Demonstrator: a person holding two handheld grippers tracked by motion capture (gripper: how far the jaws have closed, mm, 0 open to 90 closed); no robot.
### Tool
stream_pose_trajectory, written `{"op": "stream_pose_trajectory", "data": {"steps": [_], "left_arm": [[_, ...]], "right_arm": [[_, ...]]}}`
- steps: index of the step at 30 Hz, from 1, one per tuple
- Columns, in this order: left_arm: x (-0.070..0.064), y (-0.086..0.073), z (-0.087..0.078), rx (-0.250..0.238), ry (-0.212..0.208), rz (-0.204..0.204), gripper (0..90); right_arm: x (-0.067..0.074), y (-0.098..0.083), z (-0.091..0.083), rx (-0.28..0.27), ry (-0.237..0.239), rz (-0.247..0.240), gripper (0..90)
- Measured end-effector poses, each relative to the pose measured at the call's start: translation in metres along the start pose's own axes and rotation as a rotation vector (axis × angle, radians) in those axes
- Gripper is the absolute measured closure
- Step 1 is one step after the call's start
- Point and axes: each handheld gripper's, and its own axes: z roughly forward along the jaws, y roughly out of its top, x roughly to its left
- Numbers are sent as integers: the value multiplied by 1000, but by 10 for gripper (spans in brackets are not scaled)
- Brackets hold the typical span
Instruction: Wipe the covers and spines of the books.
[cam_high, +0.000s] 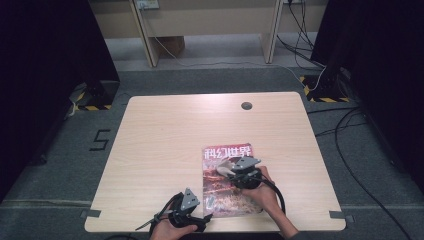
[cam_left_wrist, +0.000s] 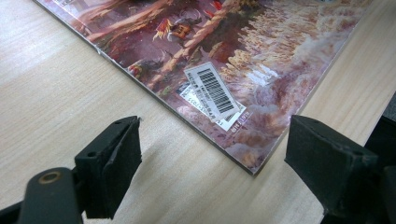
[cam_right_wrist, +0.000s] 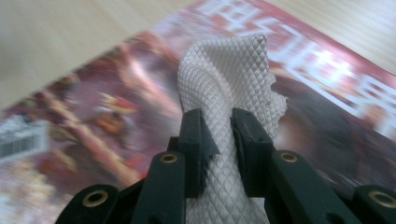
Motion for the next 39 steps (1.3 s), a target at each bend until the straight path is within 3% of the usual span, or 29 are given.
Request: {"op": "stream_pose_trajectory", "data": {"steps": [7,13,17,21,25,29,34,39], "left_arm": [[0,0,0,1,0,1,179],[0,0,0,0,0,2,179],[0,0,0,0,2,2,179],[0,0,0,1,4,2,179],[0,0,0,-1,3,2,179],[1,0,1,1,4,3,178],[2,0,2,4,4,2,178],[3,0,1,0,4,-2,178]], "right_arm": [[-31,-16,-15,3,-97,61,746],[-40,-22,-22,12,-125,92,747],[-34,-22,-22,17,-128,68,734],[-24,-22,-23,23,-98,40,731],[-28,-22,-23,19,-94,59,743],[-37,-23,-23,9,-120,97,742],[-26,-20,-20,13,-108,71,727],[-10,-12,-12,5,-60,45,726]]}}
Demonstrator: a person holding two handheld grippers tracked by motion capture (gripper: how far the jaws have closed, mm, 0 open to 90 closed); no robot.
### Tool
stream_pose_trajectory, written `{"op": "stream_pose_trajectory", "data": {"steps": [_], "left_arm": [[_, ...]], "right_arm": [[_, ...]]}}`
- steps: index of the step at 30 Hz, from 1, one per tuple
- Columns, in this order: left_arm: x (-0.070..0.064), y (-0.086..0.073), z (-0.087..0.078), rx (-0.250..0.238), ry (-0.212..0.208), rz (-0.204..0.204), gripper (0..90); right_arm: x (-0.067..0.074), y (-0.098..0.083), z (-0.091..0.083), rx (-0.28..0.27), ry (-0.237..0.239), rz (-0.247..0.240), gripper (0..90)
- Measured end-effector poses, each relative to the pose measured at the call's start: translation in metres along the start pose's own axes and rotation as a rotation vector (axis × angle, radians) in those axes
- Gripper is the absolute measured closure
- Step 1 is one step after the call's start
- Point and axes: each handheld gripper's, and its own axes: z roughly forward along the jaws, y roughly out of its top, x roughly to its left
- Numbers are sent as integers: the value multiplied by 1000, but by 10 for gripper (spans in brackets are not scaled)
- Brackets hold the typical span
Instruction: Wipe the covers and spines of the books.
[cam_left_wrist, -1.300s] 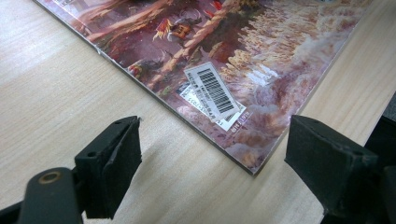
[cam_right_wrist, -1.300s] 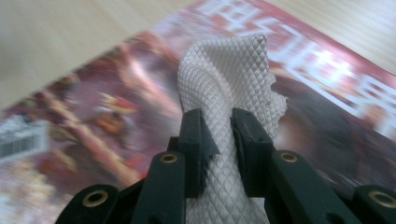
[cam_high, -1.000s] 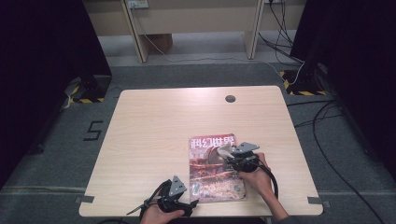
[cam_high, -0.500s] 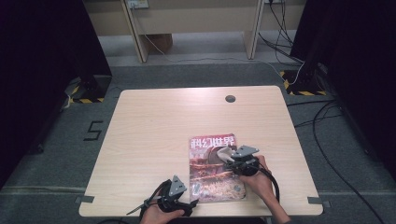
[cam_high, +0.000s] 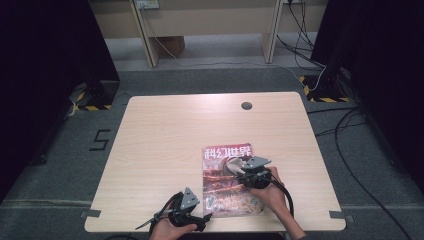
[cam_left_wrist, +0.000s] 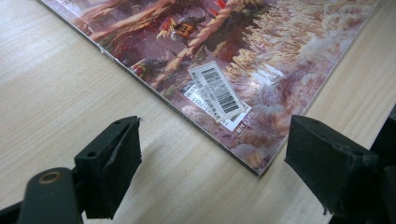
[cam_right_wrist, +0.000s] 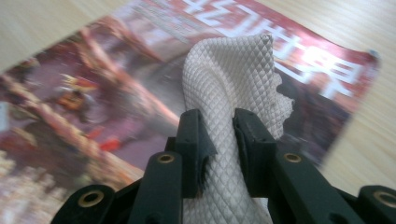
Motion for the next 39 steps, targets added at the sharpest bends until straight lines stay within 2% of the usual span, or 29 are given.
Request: {"op": "stream_pose_trajectory", "data": {"steps": [9,20,23,26,28,29,32,35,39], "left_arm": [[1,-2,1,9,-4,-1,177],[2,-1,-1,1,4,-7,177],[2,-1,-1,1,4,-5,177],[2,-1,-1,0,8,-4,177],[2,-2,-2,-2,14,-4,177],[2,-2,-3,-4,13,-2,177],[2,-3,-5,-4,22,-7,177],[2,-3,-7,-9,21,-10,177],[3,-7,-11,-10,24,-23,176]], "right_arm": [[35,14,14,-11,74,-71,725],[67,20,19,-20,160,-130,724],[71,20,18,-18,166,-142,728],[68,20,18,-19,176,-137,741],[66,20,18,-15,155,-133,741],[63,20,18,-14,138,-146,741],[57,19,17,-12,133,-123,740],[61,18,16,-11,120,-141,725],[71,16,13,-6,144,-154,724]]}}
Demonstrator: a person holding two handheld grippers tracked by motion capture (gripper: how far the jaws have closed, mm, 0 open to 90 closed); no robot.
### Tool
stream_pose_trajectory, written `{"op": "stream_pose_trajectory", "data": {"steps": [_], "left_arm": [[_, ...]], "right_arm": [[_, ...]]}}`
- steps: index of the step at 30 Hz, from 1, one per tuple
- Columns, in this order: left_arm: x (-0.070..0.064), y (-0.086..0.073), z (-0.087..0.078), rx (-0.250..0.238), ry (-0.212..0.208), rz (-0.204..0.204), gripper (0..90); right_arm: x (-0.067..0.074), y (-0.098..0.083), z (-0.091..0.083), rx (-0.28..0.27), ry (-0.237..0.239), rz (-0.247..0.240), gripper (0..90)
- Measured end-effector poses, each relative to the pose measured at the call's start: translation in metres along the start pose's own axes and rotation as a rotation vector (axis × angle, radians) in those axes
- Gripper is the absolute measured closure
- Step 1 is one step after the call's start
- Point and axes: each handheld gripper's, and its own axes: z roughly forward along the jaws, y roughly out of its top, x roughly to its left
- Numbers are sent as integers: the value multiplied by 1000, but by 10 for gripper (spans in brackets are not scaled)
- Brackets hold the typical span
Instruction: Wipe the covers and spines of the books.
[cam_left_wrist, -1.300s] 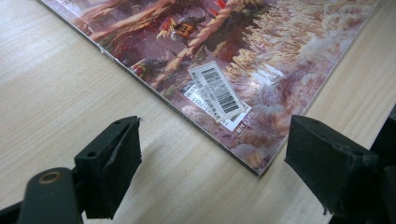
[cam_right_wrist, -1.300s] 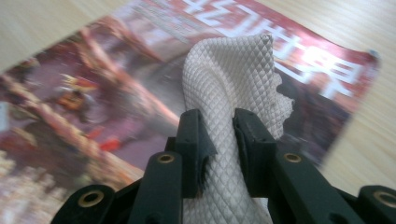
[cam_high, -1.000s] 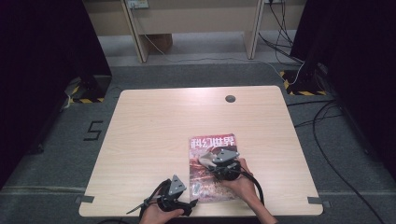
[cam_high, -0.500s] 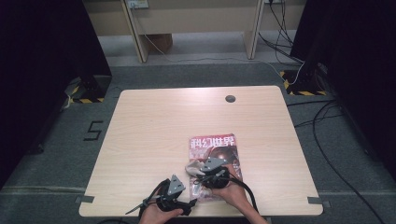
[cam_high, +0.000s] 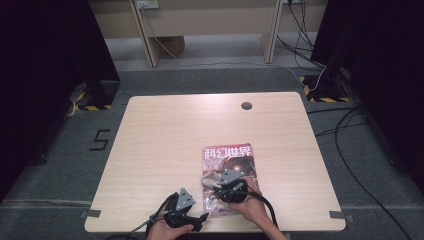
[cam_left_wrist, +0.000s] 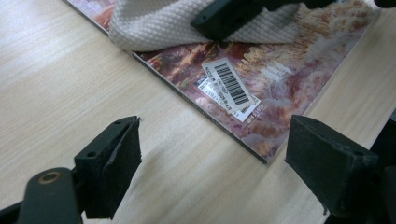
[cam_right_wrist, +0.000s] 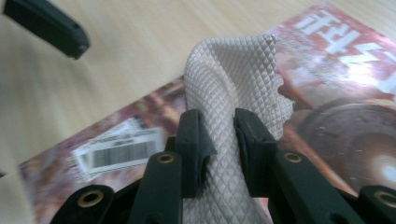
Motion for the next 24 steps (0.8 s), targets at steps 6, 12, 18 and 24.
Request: {"op": "stream_pose_trajectory", "data": {"steps": [6,12,18,24], "left_arm": [[-3,-5,-7,-1,-2,4,174],[-2,-7,-7,4,1,4,174],[-1,-7,-7,3,0,4,174],[-1,-6,-7,7,2,12,174]], "right_arm": [[14,-1,-2,-1,34,-14,724],[10,-3,-5,-8,41,-23,740],[-8,-14,-14,0,-3,27,741],[-27,-26,-26,4,-62,72,741]]}}
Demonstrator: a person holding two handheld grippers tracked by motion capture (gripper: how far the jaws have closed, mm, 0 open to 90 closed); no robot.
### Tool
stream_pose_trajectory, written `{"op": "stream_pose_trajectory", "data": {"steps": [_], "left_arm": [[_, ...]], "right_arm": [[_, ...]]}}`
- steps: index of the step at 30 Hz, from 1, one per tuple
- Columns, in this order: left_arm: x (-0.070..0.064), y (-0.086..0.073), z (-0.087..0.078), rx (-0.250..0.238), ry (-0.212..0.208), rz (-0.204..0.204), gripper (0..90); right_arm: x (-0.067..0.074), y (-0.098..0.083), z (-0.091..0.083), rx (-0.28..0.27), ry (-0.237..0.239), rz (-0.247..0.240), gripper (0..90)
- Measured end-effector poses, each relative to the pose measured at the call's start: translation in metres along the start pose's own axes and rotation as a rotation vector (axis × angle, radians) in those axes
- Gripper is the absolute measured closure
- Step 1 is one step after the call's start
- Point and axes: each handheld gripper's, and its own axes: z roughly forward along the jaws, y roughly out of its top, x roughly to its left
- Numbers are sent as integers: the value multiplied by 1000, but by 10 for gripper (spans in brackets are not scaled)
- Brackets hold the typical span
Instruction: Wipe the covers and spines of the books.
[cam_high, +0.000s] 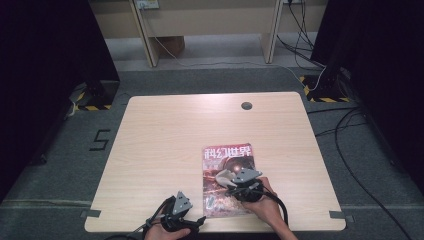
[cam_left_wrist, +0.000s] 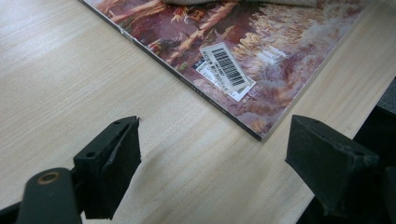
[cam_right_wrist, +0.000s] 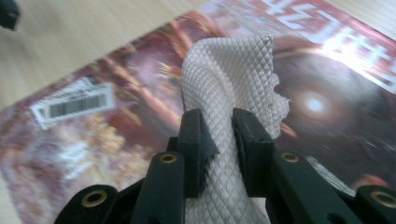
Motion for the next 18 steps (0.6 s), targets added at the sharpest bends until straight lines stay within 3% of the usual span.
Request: {"op": "stream_pose_trajectory", "data": {"steps": [12,18], "left_arm": [[0,0,1,0,0,-2,174],[1,0,1,3,-2,-1,174]], "right_arm": [[-38,-21,-20,17,-125,84,742],[-40,-25,-25,18,-142,97,739]]}}
